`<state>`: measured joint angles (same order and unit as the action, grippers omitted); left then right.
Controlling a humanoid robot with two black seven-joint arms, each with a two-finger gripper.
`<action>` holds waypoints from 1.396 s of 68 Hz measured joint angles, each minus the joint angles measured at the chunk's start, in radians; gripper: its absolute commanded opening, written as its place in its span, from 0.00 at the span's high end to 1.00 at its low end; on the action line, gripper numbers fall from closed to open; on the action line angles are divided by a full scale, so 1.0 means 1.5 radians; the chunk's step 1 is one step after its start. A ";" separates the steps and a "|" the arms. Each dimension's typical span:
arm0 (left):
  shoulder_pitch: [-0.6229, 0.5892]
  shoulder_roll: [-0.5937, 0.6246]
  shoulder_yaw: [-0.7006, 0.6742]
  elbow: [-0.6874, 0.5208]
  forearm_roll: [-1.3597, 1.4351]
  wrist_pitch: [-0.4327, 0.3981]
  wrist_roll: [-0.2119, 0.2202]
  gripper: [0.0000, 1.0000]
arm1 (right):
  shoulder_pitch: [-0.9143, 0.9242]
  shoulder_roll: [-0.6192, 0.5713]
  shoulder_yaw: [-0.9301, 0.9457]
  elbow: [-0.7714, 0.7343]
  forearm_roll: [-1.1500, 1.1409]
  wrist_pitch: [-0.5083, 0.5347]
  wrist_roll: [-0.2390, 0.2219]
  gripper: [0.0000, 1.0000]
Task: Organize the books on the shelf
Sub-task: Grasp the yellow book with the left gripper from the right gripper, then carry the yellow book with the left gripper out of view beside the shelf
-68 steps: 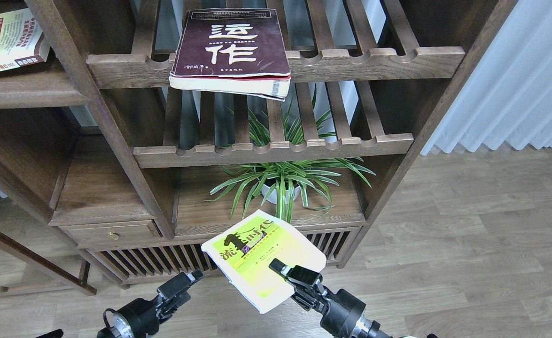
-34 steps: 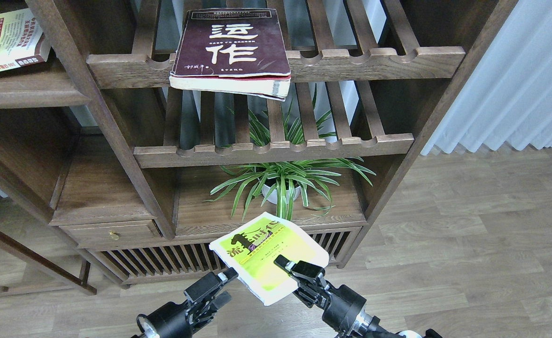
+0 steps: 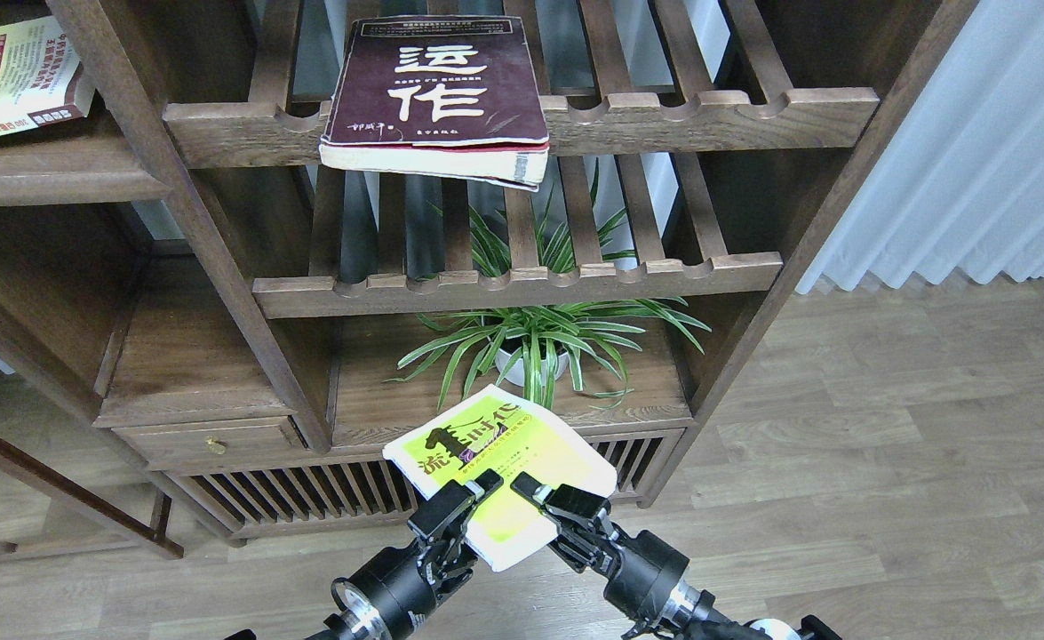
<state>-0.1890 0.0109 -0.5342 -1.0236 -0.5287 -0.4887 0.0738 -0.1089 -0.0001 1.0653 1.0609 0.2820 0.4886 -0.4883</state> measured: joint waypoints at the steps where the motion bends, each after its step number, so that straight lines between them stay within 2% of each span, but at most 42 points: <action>1: 0.000 -0.001 -0.004 0.001 0.000 0.000 0.000 0.00 | 0.000 0.000 0.000 0.001 0.000 0.000 0.000 0.97; 15: -0.018 -0.007 -0.047 0.011 0.000 0.000 0.006 0.01 | -0.001 0.000 -0.002 0.012 0.005 0.000 0.000 0.97; 20: -0.024 -0.007 -0.049 0.012 0.000 0.000 0.006 0.08 | -0.003 0.000 -0.007 0.013 0.005 0.000 0.000 0.97; 27: -0.031 -0.007 -0.048 0.012 0.001 0.000 0.001 0.23 | -0.003 0.000 -0.011 0.013 0.006 0.000 0.000 0.97; 33: -0.033 -0.007 -0.046 0.012 0.001 0.000 -0.002 0.47 | -0.003 0.000 -0.016 0.013 0.006 0.000 0.000 0.97; 34: -0.033 -0.007 -0.045 0.012 0.001 0.000 -0.002 0.54 | -0.003 0.000 -0.017 0.013 0.006 0.001 0.000 0.97; 42: -0.033 -0.007 -0.038 0.012 0.001 0.000 -0.004 0.70 | -0.003 0.000 -0.021 0.013 0.006 0.001 0.000 0.97; 45: -0.033 -0.007 -0.036 0.011 0.001 0.000 -0.004 0.79 | -0.003 0.000 -0.022 0.013 0.006 0.001 0.000 0.97; 46: -0.033 -0.007 -0.036 0.010 0.001 0.000 -0.004 0.85 | -0.003 0.000 -0.022 0.013 0.006 0.001 0.000 0.97; 49: -0.033 -0.007 -0.036 0.005 0.001 0.000 -0.004 0.92 | -0.003 0.000 -0.022 0.013 0.006 0.001 0.001 0.97; 62: -0.041 -0.007 -0.036 0.000 0.003 0.000 -0.003 0.98 | -0.003 0.000 -0.022 0.013 0.006 0.000 0.001 0.97; 65: -0.042 -0.007 -0.036 -0.001 0.003 0.000 -0.002 0.99 | -0.003 0.000 -0.022 0.014 0.006 0.000 0.001 0.91; 69: -0.043 -0.007 -0.036 -0.001 0.003 0.000 0.001 1.00 | -0.003 0.000 -0.022 0.014 0.006 0.000 0.000 0.72; 70: -0.043 -0.007 -0.036 -0.001 0.003 0.000 0.001 1.00 | -0.003 0.000 -0.022 0.014 0.006 0.000 0.000 0.62; 74: -0.043 -0.007 -0.036 -0.002 0.004 0.000 0.001 1.00 | -0.003 0.000 -0.024 0.014 0.003 0.000 0.000 0.45; 75: -0.043 -0.007 -0.036 -0.005 0.004 0.000 0.003 1.00 | -0.002 0.000 -0.027 0.014 0.000 0.000 0.000 0.38; 79: -0.041 -0.004 -0.036 -0.019 0.005 0.000 0.005 1.00 | 0.001 0.000 -0.038 0.006 -0.006 0.000 -0.001 0.19; 82: -0.040 0.009 -0.036 -0.028 0.005 0.000 0.007 1.00 | 0.008 0.000 -0.043 -0.001 -0.010 0.000 -0.001 0.09; 86: -0.039 0.029 -0.032 -0.042 0.005 0.000 0.008 1.00 | 0.020 0.001 -0.050 -0.012 -0.019 0.000 -0.003 0.01; 95: -0.037 0.083 -0.021 -0.065 0.006 0.000 0.011 1.00 | 0.040 0.002 -0.052 -0.027 -0.028 0.000 -0.003 0.00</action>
<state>-0.2447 0.1359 -0.5656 -1.1215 -0.5202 -0.4889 0.0899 -0.0483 0.0029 0.9880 1.0206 0.2395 0.4883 -0.4923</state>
